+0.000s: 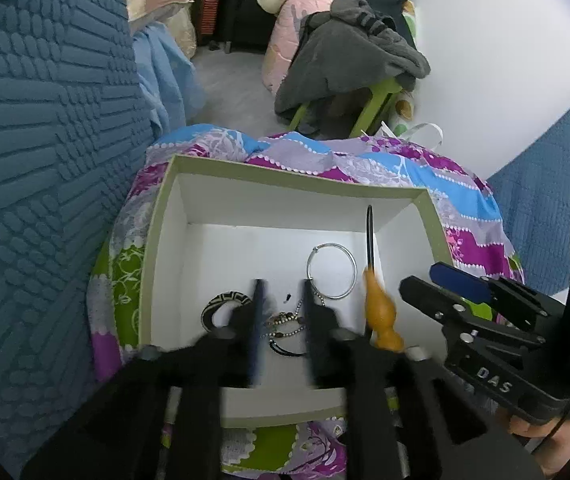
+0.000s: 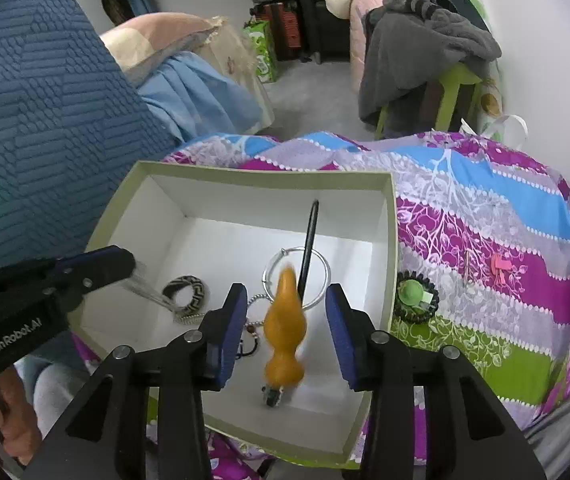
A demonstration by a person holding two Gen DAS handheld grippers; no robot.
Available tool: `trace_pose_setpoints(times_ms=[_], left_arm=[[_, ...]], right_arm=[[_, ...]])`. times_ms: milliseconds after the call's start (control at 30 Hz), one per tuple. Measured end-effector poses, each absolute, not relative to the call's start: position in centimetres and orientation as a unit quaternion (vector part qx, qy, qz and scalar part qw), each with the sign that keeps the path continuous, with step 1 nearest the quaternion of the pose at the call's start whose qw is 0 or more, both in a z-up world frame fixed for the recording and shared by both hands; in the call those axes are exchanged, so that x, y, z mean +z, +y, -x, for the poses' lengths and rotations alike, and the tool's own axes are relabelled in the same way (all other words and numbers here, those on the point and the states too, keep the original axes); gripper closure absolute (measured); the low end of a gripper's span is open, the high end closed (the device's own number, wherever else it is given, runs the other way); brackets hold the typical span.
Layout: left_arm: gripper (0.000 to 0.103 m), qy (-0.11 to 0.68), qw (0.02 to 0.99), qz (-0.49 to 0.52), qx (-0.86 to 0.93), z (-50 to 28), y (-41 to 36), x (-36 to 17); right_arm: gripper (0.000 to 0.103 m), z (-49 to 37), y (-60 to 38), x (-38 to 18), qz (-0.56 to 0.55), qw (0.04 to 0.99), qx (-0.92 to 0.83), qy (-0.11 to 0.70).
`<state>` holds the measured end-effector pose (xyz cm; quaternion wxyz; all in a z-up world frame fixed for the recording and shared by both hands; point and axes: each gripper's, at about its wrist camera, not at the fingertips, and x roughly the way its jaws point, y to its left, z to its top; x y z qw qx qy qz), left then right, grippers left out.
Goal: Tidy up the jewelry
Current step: 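Lower the chain and gourd charm into the box and open both tools, then move the left tool to the black beaded bracelet while the right tool approaches the pink clip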
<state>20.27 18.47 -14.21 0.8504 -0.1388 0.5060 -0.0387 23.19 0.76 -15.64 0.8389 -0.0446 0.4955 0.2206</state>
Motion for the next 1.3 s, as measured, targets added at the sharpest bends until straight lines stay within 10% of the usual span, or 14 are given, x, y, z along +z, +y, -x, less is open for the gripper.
trace_pose_setpoints(times_ms=[67,733,1300], left_arm=[[0.052,0.495,0.858,0.139,-0.027,-20.0,18.6,-13.3],[0.052,0.364,0.923,0.119,-0.022,-15.6,14.9,2.5],[0.046,0.307,0.943,0.123,-0.031,-12.9,9.5,5.8]], right_arm=[[0.063,-23.2,0.6,-14.7,0.046,0.843,0.223,0.488],[0.059,-18.9,-4.8,1.2,0.038,0.908,0.261,0.324],[0.052,-15.5,-12.2,4.2,0.033,0.935,0.235,0.264]])
